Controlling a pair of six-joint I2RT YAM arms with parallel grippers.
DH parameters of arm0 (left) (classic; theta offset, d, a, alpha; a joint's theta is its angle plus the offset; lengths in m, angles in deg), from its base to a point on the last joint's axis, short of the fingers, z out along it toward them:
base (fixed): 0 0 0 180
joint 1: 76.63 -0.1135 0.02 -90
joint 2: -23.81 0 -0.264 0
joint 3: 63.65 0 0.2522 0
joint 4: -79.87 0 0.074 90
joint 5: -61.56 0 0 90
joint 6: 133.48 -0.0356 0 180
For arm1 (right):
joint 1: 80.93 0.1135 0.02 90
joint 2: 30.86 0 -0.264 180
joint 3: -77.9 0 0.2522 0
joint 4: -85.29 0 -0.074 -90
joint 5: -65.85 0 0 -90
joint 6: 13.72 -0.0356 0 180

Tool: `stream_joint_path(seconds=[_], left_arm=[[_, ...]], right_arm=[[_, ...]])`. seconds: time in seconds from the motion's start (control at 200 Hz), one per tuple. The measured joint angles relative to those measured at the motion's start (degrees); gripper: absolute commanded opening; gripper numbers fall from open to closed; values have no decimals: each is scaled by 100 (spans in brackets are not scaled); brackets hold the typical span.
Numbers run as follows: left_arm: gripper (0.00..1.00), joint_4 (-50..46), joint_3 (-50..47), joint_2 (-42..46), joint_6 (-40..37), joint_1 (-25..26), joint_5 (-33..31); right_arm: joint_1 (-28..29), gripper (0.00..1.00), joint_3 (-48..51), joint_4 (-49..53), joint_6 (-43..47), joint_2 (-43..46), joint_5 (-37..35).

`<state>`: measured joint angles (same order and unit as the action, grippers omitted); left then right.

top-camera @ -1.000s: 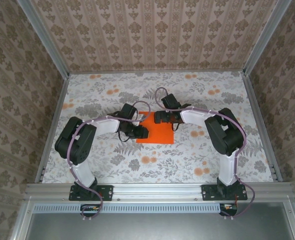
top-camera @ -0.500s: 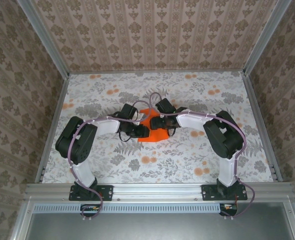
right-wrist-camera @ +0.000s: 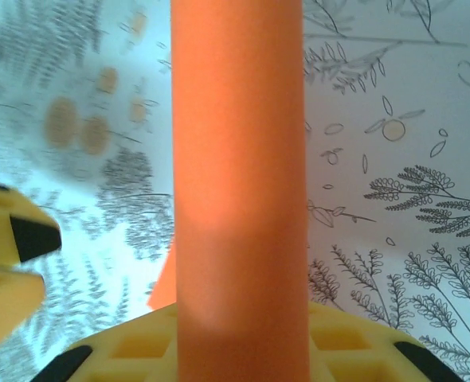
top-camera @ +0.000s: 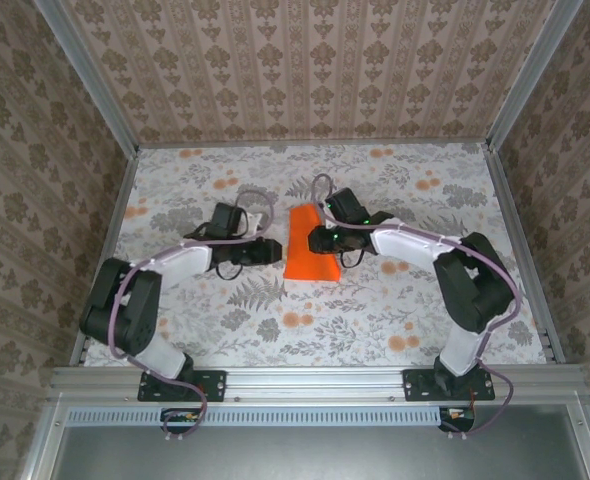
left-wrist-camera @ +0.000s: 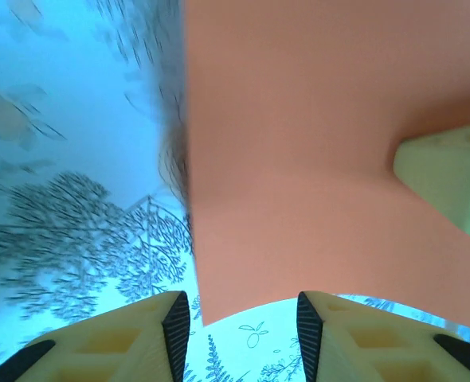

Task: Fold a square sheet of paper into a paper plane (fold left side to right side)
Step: Pick up the square sheet of paper from the center of the table, then place a square sheet of paper at the center of the table.

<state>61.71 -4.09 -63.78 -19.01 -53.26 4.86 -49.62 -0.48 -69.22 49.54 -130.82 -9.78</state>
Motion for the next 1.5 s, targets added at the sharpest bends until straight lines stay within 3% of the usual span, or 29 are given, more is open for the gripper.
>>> stream_joint_path(seconds=[0.205, 0.495, 0.565, 0.785, 0.9, 1.05, 1.325, 1.385, 1.5], left_arm=[[66, 793, -354, 894, 227, -599, 704], [96, 2476, -452, 1685, 866, -730, 1775], [100, 2931, -448, 1700, 1102, -730, 1963], [99, 4907, -446, 1515, 2214, -538, 2426], [89, 6033, -411, 1191, 2918, -372, 2603], [64, 6642, -249, 809, 3386, -232, 2789], [6, 6677, -138, 734, 3462, -122, 2992], [0, 6474, -138, 769, 3311, -122, 2986], [0, 5635, -140, 999, 2776, -122, 2892]], right_arm=[[-448, 26, 413, -391, 199, 942, 1167], [-754, 25, 487, -754, 313, 2490, 2887], [-752, 25, 459, -870, 269, 2723, 3226], [-636, 26, 291, -1108, 83, 2931, 3821], [-590, 26, 264, -1150, 59, 2938, 3897], [-590, 26, 262, -1134, 66, 2938, 3893], [-623, 30, 262, -968, 151, 2938, 3674], [-664, 35, 262, -866, 208, 2946, 3554], [-769, 49, 264, -496, 382, 2979, 3084]])
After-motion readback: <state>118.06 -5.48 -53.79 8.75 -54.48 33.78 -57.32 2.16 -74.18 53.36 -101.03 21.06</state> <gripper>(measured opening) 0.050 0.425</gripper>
